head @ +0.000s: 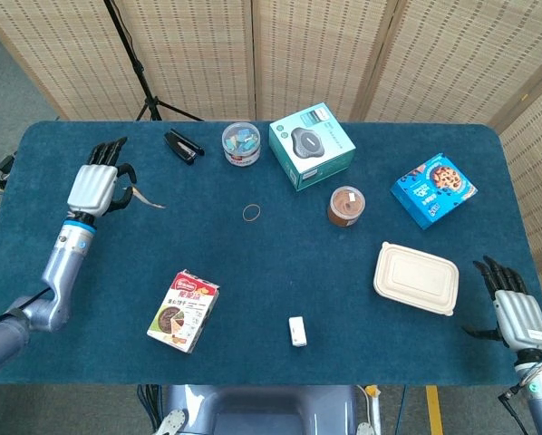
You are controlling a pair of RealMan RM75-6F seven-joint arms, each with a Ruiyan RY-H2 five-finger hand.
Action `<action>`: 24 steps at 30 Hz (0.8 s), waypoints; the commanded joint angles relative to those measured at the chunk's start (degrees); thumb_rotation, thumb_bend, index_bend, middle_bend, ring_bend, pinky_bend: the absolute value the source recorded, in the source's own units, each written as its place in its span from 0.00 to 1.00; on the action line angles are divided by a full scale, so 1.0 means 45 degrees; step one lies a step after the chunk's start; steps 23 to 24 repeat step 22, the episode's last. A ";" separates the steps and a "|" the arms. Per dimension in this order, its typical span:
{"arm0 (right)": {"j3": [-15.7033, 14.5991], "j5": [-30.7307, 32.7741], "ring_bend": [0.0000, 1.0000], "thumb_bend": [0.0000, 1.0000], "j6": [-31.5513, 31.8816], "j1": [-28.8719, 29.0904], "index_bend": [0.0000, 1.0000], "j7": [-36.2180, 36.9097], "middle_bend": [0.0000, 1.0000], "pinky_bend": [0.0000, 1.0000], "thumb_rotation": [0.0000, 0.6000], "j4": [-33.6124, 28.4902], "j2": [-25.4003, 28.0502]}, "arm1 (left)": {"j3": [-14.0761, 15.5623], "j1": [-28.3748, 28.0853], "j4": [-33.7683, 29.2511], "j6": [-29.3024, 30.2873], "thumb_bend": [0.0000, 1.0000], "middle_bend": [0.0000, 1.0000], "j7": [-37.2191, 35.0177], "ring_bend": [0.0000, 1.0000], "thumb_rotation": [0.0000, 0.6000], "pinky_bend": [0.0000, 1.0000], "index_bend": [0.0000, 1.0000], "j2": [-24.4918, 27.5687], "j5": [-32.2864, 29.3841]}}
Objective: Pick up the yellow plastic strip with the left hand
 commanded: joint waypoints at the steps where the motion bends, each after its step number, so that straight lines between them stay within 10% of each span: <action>1: -0.0028 -0.0200 0.00 0.00 0.0153 -0.0037 0.00 0.0159 0.00 0.00 1.00 -0.0157 0.0113 | 0.0601 0.1705 -0.3259 0.0827 0.26 0.00 0.1271 0.00 1.00 0.00 0.03 0.2216 -0.0623; 13: -0.0131 -0.0846 0.00 0.00 0.0628 -0.0089 0.00 0.0355 0.00 0.00 1.00 -0.0619 0.0430 | 0.1811 0.4665 -0.6981 0.3468 0.12 0.00 0.2263 0.00 1.00 0.00 0.00 0.4621 -0.0959; 24: -0.0158 -0.0987 0.00 0.00 0.1084 -0.0251 0.00 -0.0030 0.00 0.00 1.00 -0.0887 0.0492 | 0.2095 0.5814 -0.7031 0.4426 0.12 0.00 0.1485 0.00 1.00 0.00 0.00 0.4585 -0.0741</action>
